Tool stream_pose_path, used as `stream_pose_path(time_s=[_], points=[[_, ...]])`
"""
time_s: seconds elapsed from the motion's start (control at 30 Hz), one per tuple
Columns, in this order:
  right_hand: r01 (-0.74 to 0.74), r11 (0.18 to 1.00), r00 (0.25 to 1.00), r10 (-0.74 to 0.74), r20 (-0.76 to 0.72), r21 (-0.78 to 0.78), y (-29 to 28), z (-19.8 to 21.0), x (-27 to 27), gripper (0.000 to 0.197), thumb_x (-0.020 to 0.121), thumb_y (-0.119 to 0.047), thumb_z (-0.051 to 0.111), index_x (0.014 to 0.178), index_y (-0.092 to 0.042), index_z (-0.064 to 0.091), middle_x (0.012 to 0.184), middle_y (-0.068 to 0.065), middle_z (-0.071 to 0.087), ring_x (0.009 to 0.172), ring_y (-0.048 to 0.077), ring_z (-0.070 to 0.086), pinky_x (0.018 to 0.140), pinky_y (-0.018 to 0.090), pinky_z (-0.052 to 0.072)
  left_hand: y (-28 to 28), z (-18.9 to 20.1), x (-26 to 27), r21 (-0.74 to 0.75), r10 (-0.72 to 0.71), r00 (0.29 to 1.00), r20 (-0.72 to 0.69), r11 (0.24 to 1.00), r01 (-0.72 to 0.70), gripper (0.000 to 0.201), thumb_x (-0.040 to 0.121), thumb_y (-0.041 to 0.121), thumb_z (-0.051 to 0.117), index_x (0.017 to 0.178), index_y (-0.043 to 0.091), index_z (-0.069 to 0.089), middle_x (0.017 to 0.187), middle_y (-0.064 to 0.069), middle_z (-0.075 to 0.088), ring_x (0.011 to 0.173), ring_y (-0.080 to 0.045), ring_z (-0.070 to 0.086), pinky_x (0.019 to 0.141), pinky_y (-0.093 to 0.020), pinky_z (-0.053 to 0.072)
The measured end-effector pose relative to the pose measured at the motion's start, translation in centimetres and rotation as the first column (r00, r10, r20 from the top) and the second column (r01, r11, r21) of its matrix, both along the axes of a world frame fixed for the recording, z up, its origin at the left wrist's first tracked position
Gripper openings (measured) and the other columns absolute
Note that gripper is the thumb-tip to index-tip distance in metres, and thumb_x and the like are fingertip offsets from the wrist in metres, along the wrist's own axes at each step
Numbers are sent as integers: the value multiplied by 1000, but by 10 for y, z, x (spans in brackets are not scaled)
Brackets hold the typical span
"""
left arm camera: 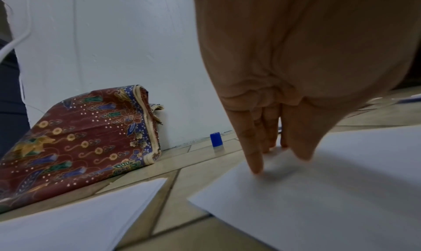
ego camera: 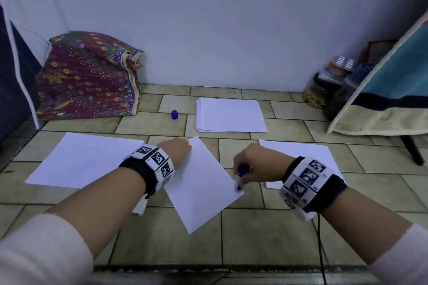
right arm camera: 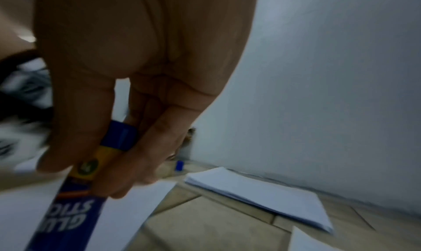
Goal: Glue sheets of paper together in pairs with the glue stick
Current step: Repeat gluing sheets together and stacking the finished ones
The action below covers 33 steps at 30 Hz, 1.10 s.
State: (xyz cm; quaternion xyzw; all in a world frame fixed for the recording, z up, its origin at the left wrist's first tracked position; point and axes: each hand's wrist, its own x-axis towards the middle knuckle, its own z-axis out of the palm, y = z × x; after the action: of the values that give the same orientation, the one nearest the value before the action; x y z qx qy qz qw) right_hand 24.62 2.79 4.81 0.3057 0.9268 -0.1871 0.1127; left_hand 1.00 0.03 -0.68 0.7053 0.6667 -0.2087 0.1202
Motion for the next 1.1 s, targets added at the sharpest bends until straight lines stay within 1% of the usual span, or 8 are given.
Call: stream_pose_path(time_s=[0.1, 0.17, 0.27, 0.4, 0.5, 0.63, 0.8, 1.1], points=[[231, 956, 912, -277, -302, -180, 19, 10, 9, 10, 76, -12, 76, 80, -10, 67, 68, -4, 64, 60, 5, 59, 62, 17, 48, -4, 1, -9, 23, -17, 1000, 16, 1000, 17, 53, 93, 8, 51, 143, 16, 38, 145, -2, 36, 130, -20, 40, 100, -33, 44], [318, 791, 643, -585, -494, -523, 29, 12, 12, 14, 79, 5, 69, 75, -4, 59, 69, 11, 66, 60, 17, 66, 61, 23, 55, -10, 2, -16, 45, 13, 997, 82, 999, -17, 56, 95, 20, 53, 147, 22, 32, 144, 0, 32, 128, -19, 41, 95, -33, 45], [303, 512, 304, -851, -427, -804, 39, 4, 3, 13, 88, 7, 53, 77, -1, 54, 74, 19, 62, 58, 21, 68, 55, 24, 57, -19, -5, -26, 81, 62, 983, 172, 994, -77, 62, 92, 44, 55, 146, 25, 32, 140, 0, 32, 130, -17, 35, 98, -36, 44], [241, 248, 235, -953, -191, -938, 50, -20, -17, 18, 98, -16, 46, 92, -4, 57, 84, 11, 66, 57, 16, 58, 50, 22, 47, -31, -21, -30, 137, 75, 985, 156, 986, -97, 73, 87, 62, 49, 141, 16, 31, 145, -2, 25, 135, -19, 25, 102, -35, 37], [77, 227, 200, -957, -208, -971, 51, -32, -39, 17, 100, -19, 43, 97, -8, 56, 91, 4, 64, 57, 10, 56, 50, 19, 43, -35, -25, -29, 110, 113, 984, 139, 986, -128, 91, 72, 76, 23, 140, 16, 28, 149, 2, 21, 138, -14, 21, 110, -38, 21], [169, 414, 295, -887, -354, -895, 47, -34, -70, 15, 92, -7, 56, 107, -11, 55, 97, 2, 65, 78, 11, 63, 63, 19, 46, -37, -28, -39, 29, 142, 959, 245, 988, -154, 104, 65, 82, 23, 148, 20, 19, 159, 7, 5, 144, -8, 11, 112, -40, 13], [493, 707, 554, -705, -444, -507, 56, -42, -111, 18, 78, -18, 76, 77, -19, 58, 92, 7, 71, 81, 16, 61, 71, 24, 43, -41, -32, -44, -77, 111, 969, 222, 992, -96, 102, 78, 71, 44, 153, 21, -6, 159, 6, -21, 146, -12, -17, 116, -51, -6], [437, 889, 815, -457, -356, -140, 71, -46, -167, 29, 82, -15, 69, 109, -4, 62, 108, 12, 66, 102, 26, 60, 85, 31, 48, -38, -33, -42, -116, 179, 940, 291, 982, -151, 92, 90, 51, 55, 152, 27, -8, 157, 11, -24, 144, -9, -22, 114, -50, -14]])
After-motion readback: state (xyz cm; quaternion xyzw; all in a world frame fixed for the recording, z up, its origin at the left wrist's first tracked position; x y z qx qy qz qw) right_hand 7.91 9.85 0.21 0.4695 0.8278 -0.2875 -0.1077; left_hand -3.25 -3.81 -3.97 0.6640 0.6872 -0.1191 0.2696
